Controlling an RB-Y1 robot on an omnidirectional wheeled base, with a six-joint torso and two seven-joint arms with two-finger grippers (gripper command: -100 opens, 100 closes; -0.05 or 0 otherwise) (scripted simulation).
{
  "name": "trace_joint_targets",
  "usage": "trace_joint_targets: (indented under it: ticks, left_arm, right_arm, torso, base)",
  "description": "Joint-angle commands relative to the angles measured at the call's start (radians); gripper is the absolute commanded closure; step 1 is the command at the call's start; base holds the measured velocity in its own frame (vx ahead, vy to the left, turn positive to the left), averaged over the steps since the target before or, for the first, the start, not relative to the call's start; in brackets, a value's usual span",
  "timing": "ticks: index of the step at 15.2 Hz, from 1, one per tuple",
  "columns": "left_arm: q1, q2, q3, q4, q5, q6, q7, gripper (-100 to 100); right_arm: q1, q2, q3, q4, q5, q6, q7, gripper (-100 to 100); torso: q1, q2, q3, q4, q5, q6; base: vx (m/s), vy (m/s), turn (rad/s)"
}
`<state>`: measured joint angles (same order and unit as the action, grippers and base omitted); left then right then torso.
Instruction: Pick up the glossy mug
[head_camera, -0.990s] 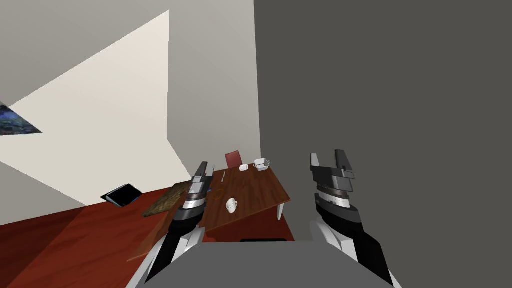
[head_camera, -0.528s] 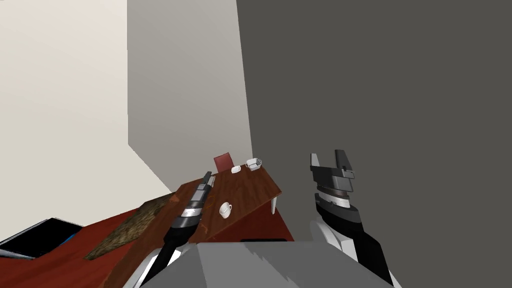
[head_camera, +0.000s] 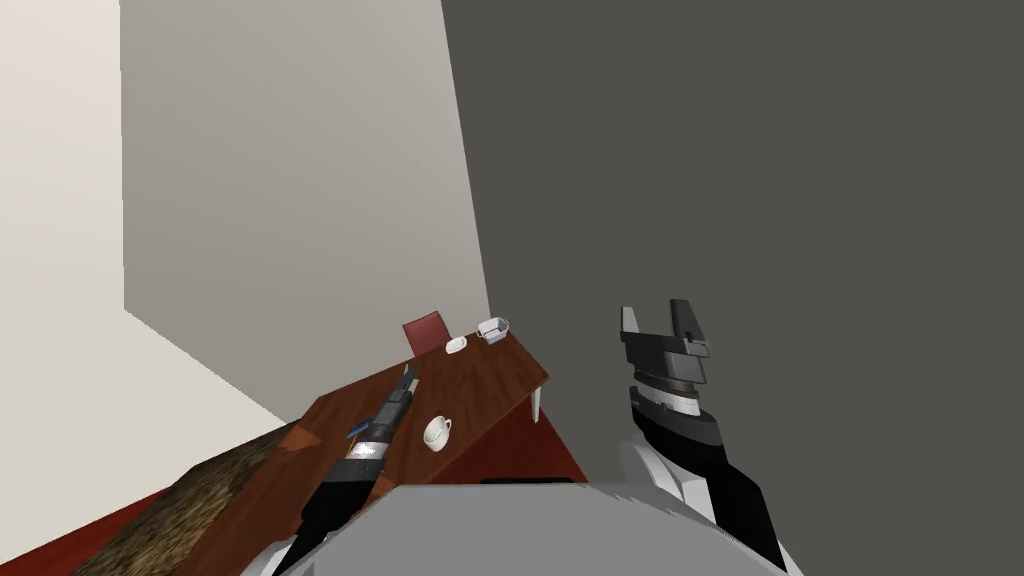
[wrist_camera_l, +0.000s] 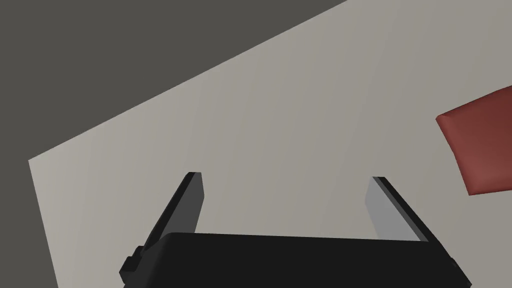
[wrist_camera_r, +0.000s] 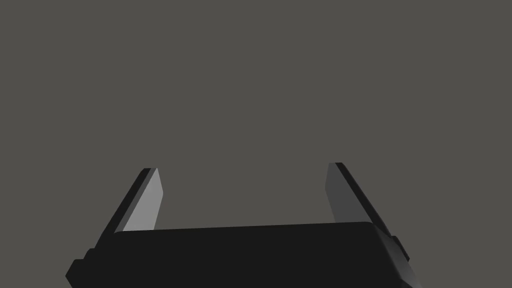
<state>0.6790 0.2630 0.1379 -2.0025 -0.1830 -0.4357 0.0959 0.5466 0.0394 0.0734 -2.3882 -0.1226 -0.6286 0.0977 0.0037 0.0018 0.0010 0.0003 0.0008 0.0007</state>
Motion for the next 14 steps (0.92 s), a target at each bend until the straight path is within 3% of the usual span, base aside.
trace_joint_targets:
  ticks: [1,10,14]
  left_arm:
    - [0.021,0.009,-0.004,0.050,-0.025,0.029,0.019,-100]
    - [0.094,0.057,-0.001,0.235,-0.088,0.086,0.100,-100]
    - [0.112,0.068,-0.003,0.282,-0.106,0.100,0.123,-100]
  right_arm:
    - [0.000,0.000,0.000,0.000,0.000,0.000,0.000,0]
    - [0.000,0.000,0.000,0.000,0.000,0.000,0.000,0]
    - [0.000,0.000,0.000,0.000,0.000,0.000,0.000,0]
  torso:
    - [0.000,0.000,0.000,0.000,0.000,0.000]
    - [0.001,-0.002,-0.001,0.000,0.000,0.000]
    - [0.000,-0.003,-0.001,0.000,0.000,0.000]
  base:
    - [-0.036,0.026,-0.486]
    - [-0.021,0.026,-0.341]
    - [-0.006,0.017,-0.217]
